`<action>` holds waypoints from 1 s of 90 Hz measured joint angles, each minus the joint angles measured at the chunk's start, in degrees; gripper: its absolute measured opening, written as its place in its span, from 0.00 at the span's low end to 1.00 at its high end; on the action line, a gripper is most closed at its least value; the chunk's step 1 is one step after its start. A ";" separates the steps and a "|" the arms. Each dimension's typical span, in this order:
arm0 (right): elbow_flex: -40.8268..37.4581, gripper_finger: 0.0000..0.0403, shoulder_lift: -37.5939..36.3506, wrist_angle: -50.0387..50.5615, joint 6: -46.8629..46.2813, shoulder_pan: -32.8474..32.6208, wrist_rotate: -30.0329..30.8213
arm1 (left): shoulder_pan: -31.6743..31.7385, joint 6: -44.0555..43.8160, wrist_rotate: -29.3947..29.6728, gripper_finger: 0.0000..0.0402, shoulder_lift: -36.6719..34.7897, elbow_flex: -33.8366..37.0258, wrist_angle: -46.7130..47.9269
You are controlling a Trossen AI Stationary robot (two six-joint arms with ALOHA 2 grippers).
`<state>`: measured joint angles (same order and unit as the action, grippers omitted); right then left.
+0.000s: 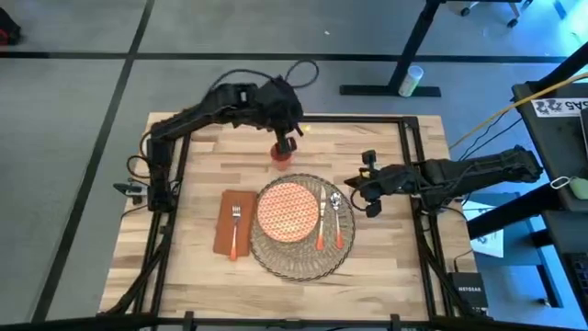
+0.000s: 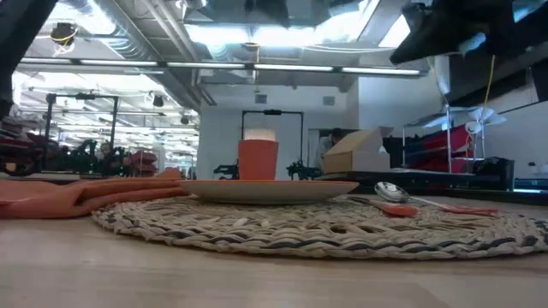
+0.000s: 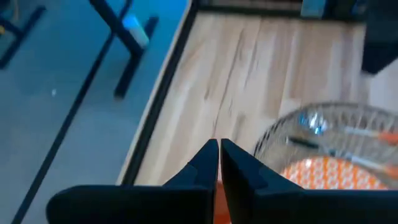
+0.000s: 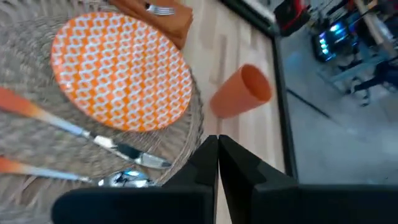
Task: Set table place
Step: Move the orange cup to the top right of the brown table mat
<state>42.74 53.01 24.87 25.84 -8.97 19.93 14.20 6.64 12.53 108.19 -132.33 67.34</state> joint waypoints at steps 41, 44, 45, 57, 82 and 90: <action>0.00 0.00 0.00 -1.79 0.42 0.00 0.63 | -3.00 1.76 -5.04 0.00 -1.63 14.16 -32.54; 0.00 0.00 0.00 -1.68 0.42 0.02 0.63 | -3.15 1.78 -5.70 0.00 -1.63 15.38 -34.77; 0.00 0.00 0.00 -1.64 0.44 0.02 0.61 | -3.18 1.79 -5.91 0.00 -1.63 15.82 -35.48; 0.00 0.00 0.00 -0.87 0.55 0.02 0.63 | -3.50 1.97 -6.73 0.00 -1.67 20.82 -40.61; 0.00 0.00 0.00 -0.82 0.51 0.02 0.63 | -3.45 0.48 -7.53 0.00 -6.49 35.03 -53.07; 0.00 0.00 0.00 -0.85 0.46 0.02 0.61 | -3.45 -0.45 -8.44 0.00 -9.73 40.20 -57.28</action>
<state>42.74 53.01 24.02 26.30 -8.95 20.53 10.74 6.18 4.09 98.46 -92.13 10.07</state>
